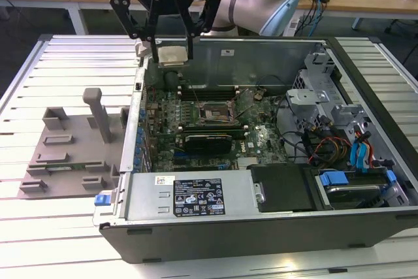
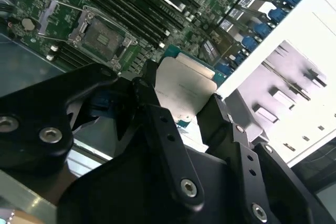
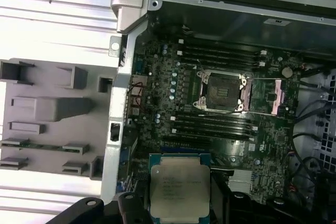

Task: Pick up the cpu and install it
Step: 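Pick up the cpu and move it towards the insertion slot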

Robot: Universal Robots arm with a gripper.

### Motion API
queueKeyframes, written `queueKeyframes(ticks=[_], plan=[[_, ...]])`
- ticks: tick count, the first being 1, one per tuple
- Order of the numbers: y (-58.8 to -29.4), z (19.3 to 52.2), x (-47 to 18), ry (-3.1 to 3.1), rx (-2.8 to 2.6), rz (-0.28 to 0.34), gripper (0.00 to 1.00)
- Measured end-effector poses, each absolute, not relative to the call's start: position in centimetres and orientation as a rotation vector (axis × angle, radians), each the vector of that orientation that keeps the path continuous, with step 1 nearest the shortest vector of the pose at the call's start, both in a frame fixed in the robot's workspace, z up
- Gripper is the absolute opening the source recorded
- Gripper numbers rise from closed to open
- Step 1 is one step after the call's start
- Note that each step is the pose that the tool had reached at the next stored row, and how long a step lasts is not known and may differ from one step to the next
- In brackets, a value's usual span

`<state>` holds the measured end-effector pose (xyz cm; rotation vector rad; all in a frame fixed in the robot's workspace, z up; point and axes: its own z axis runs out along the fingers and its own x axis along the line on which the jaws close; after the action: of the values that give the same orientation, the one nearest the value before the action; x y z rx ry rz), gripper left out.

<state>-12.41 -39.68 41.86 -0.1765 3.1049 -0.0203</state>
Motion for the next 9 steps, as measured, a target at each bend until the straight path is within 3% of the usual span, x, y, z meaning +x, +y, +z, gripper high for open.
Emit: queueKeyframes(ticks=[9], plan=[[-39.7, 41.9, -9.4, 3.105, -0.176, -0.022, 0.55]])
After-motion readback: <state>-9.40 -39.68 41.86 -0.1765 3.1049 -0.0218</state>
